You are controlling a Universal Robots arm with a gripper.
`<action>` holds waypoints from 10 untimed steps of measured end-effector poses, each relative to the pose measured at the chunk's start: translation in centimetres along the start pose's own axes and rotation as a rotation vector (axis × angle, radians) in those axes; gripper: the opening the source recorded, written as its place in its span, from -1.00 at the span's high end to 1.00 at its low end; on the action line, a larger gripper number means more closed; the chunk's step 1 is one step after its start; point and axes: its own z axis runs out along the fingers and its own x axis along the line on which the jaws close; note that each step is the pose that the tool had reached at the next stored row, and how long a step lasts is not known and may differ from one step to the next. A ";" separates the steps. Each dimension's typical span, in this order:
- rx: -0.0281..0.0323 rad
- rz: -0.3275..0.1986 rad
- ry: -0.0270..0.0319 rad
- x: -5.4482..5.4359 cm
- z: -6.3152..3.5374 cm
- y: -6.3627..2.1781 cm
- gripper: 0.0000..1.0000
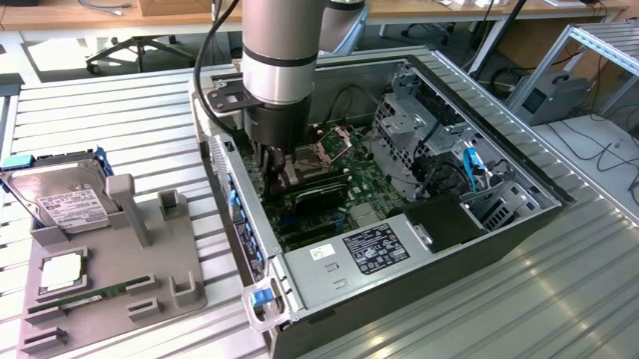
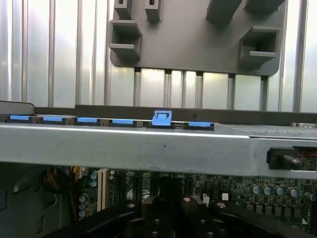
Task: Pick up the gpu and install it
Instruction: 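Press down on the gpu until it lock into place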
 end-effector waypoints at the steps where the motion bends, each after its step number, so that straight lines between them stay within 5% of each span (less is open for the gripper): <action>1: 0.0000 0.000 0.0000 0.0 0.05 0.14 0.79; 10: 0.0001 0.000 -0.0002 0.0 0.18 0.24 0.79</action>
